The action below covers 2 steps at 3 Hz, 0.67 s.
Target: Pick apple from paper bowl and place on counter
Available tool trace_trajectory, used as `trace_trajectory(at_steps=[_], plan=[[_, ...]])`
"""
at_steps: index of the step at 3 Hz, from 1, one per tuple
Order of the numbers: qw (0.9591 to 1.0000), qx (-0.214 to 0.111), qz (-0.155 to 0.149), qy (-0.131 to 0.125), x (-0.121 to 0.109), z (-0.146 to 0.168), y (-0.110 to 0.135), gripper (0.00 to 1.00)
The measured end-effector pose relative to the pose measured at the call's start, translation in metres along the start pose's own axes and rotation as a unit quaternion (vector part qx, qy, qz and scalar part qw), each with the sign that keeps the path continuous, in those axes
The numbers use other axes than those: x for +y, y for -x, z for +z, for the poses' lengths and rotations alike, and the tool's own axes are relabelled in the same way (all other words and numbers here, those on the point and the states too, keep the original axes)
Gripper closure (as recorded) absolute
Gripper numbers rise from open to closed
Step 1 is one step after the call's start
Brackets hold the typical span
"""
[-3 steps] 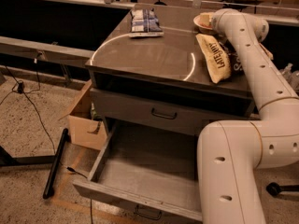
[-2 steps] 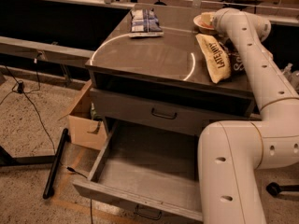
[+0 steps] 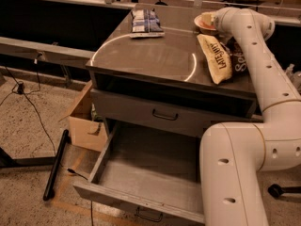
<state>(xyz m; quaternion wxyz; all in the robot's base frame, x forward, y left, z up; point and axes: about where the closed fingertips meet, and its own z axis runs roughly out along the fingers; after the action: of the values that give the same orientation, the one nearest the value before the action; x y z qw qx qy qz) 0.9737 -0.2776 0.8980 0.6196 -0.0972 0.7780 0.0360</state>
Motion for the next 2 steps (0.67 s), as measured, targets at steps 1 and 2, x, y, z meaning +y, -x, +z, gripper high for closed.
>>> trace_trajectory(at_steps=[1, 2], plan=[[0.9999, 0.008, -0.005, 0.010, 0.0022, -0.0020, -0.0045, 0.51], [0.9999, 0.008, -0.005, 0.010, 0.0023, -0.0023, -0.0039, 0.26]])
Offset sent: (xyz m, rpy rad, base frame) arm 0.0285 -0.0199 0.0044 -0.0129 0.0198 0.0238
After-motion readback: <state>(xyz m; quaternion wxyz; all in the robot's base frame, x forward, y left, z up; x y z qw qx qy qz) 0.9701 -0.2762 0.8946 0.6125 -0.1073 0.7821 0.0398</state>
